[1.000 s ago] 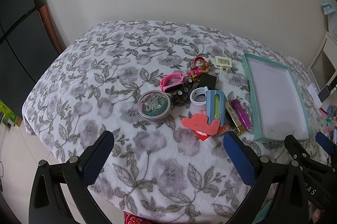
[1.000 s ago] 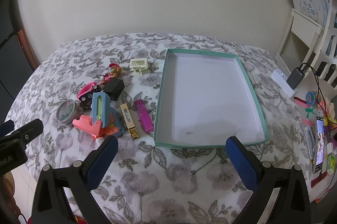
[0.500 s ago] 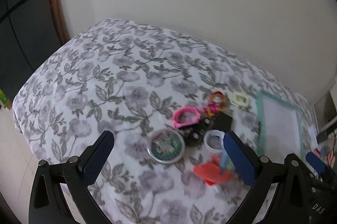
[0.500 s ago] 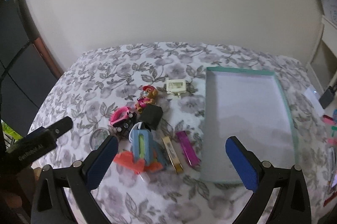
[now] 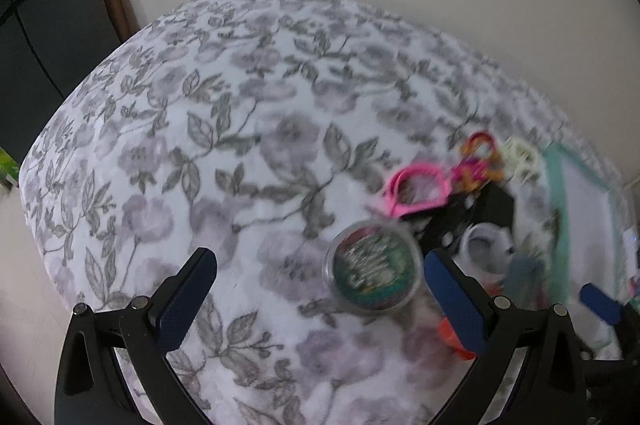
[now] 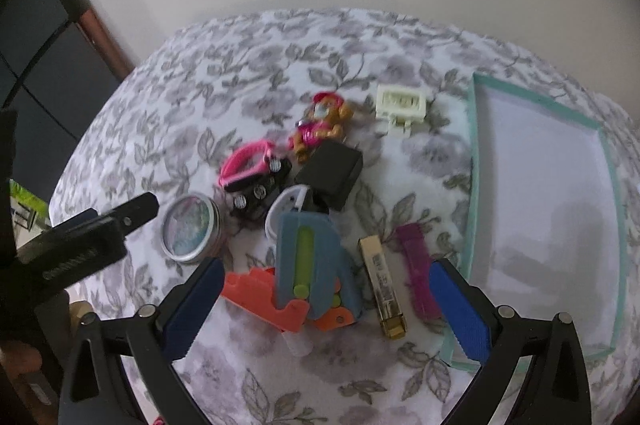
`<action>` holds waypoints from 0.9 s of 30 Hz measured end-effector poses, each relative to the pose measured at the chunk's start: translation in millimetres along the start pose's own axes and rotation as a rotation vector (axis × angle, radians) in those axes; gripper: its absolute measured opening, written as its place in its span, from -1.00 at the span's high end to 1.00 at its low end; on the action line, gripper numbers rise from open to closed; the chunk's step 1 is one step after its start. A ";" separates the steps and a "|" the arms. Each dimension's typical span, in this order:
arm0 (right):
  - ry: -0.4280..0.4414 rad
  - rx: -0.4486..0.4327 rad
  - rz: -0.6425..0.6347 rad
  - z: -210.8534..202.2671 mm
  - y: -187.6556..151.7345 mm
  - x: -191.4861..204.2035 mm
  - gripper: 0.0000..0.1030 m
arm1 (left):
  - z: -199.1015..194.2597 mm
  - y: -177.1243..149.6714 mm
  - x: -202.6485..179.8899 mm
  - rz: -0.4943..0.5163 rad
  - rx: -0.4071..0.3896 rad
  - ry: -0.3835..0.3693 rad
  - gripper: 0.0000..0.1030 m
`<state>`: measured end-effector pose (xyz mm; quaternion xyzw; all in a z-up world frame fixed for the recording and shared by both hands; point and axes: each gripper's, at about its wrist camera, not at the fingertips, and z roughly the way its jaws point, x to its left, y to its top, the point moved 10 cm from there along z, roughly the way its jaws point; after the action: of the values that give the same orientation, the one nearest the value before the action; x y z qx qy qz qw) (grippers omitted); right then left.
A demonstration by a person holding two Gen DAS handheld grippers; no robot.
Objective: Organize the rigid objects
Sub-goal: 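Grasp the round bead tin with the left gripper while the right grasps the blue toy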
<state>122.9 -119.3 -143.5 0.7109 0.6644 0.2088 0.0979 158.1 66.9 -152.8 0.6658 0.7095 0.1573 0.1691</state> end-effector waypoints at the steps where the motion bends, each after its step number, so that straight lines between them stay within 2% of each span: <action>1: 0.004 0.008 -0.001 2.4 -2.4 0.0 -1.00 | 3.4 -2.9 0.8 0.007 0.006 0.009 -1.00; 7: 0.039 0.044 -0.041 11.4 -18.0 10.0 -1.00 | 18.2 -20.2 3.6 -0.009 0.049 -0.003 -1.00; 13: 0.027 0.092 -0.103 26.8 -30.7 25.3 -1.00 | 20.3 -27.7 10.2 -0.033 0.058 -0.010 -1.00; 22: -0.072 0.116 -0.168 47.2 -30.9 29.1 -1.00 | 28.4 -26.5 19.3 -0.092 0.087 -0.036 -1.00; 24: -0.071 0.099 -0.160 46.0 -25.1 28.5 -0.95 | 31.2 -26.8 19.3 -0.111 0.102 -0.045 -1.00; 27: -0.070 0.072 -0.154 42.1 -17.8 27.0 -0.73 | 33.4 -26.2 17.2 -0.122 0.107 -0.063 -1.00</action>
<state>125.6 -85.2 -184.0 0.6677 0.7204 0.1514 0.1110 148.8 82.3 -194.9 0.6339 0.7505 0.0877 0.1647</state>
